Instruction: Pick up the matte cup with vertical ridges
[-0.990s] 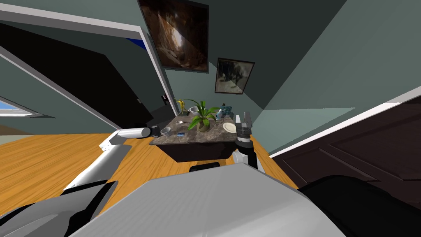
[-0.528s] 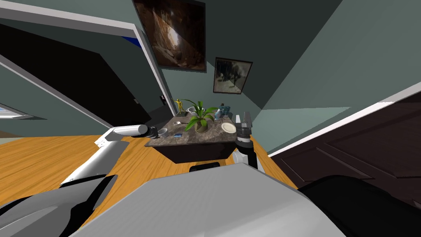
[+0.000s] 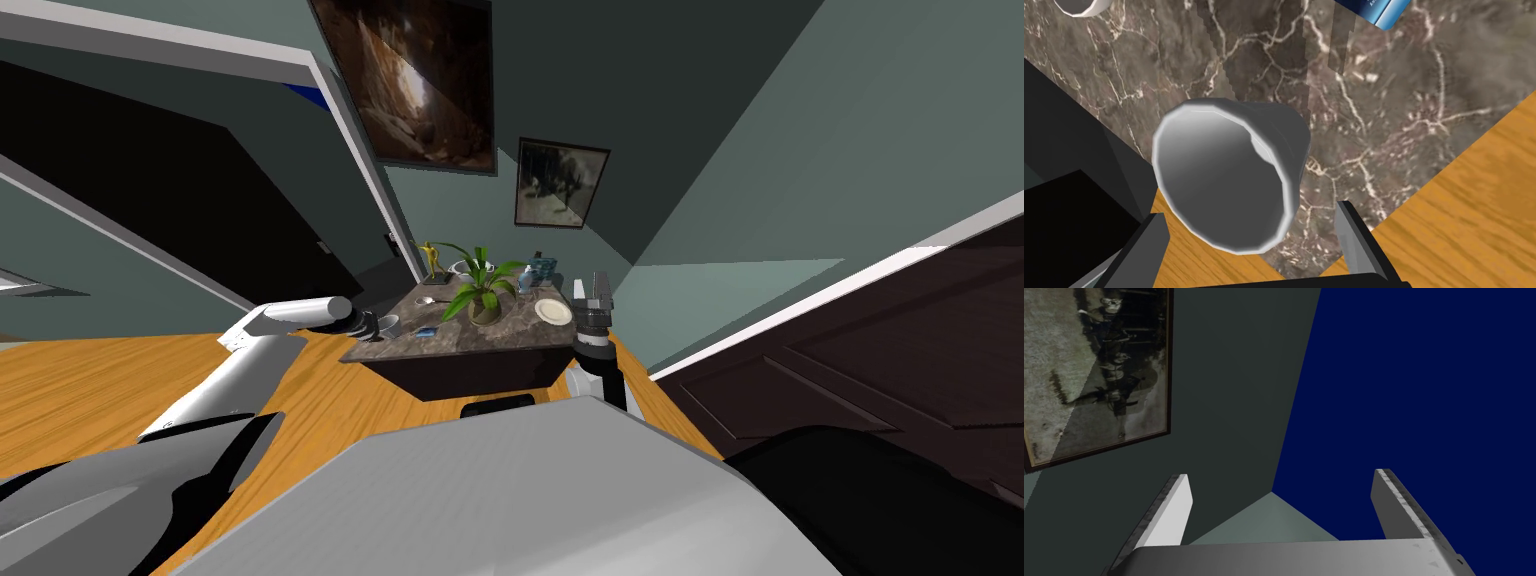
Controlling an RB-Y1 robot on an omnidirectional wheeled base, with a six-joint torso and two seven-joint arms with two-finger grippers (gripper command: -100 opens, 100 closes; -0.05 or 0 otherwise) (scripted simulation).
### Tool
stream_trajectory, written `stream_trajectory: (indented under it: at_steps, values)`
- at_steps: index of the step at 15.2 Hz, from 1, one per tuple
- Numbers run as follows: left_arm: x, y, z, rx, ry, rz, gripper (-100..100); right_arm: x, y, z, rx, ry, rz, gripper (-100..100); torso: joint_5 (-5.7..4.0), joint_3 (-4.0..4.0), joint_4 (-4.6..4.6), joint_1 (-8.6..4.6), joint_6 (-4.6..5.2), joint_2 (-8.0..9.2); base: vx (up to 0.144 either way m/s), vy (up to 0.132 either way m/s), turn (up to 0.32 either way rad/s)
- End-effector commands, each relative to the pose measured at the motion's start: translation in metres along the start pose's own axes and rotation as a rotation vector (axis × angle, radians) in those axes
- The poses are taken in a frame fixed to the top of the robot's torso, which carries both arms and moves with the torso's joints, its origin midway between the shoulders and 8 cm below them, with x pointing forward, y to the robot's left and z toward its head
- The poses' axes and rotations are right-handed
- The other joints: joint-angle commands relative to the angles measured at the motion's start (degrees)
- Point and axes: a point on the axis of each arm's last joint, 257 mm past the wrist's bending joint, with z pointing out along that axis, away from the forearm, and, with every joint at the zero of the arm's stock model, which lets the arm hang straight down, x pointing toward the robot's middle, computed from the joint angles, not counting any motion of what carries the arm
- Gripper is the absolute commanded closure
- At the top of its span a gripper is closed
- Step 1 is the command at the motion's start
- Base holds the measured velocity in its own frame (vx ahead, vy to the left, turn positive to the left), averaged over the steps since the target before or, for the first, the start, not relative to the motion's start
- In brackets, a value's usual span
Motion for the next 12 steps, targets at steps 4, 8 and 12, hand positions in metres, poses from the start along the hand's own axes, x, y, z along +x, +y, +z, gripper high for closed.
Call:
stream_trajectory:
  at_steps: [4,8,12]
  values:
    - [-0.011,0.012,-0.007,-0.108,-0.015,-0.054,-100,0.000,0.000,0.000,0.000,0.000,0.000,0,-0.01,-0.02,-0.01,-0.03,0.00,-0.03,0.030,-0.036,-0.032]
    - [-0.018,0.025,-0.013,-0.186,-0.026,-0.083,-100,0.000,0.000,0.000,0.000,0.000,0.000,0,0.00,-0.03,-0.01,0.00,0.00,-0.06,0.036,-0.029,-0.024]
    - [-0.022,0.034,-0.018,-0.242,-0.031,-0.109,-100,0.000,0.000,0.000,0.000,0.000,0.000,0,0.01,-0.02,-0.01,0.04,-0.01,-0.03,0.030,-0.019,-0.023]
